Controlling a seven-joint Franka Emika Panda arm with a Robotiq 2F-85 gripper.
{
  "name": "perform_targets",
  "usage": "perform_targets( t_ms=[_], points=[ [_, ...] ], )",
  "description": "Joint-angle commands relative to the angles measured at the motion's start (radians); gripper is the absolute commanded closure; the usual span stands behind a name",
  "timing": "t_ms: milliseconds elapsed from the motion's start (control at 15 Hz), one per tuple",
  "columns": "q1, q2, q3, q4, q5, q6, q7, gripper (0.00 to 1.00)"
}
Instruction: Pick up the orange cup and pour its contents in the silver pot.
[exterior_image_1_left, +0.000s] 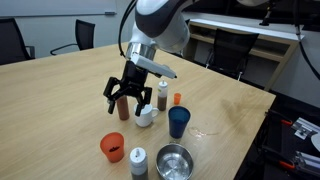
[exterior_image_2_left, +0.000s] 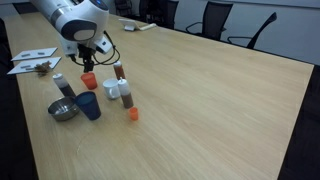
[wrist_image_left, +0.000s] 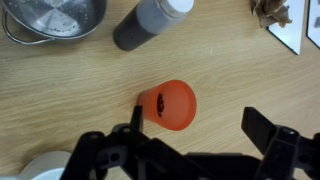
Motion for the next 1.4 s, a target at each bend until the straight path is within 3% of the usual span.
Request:
perform_targets(
  t_ms=[0,200,267,800,1333],
  points=[
    [-0.016,0.003,0.016,-0.062,0.120,0.127,0.057,0.00],
    [-0.013,0.012,0.030,-0.109,0.252,0.253,0.068,0.00],
    [0.004,0.032,-0.002,-0.061,0.190,0.177,0.049,0.00],
    [0.007,0.032,0.005,-0.078,0.234,0.227,0.066,0.00],
    [-0.008,0.087,0.030,-0.111,0.570,0.371,0.143,0.00]
  ],
)
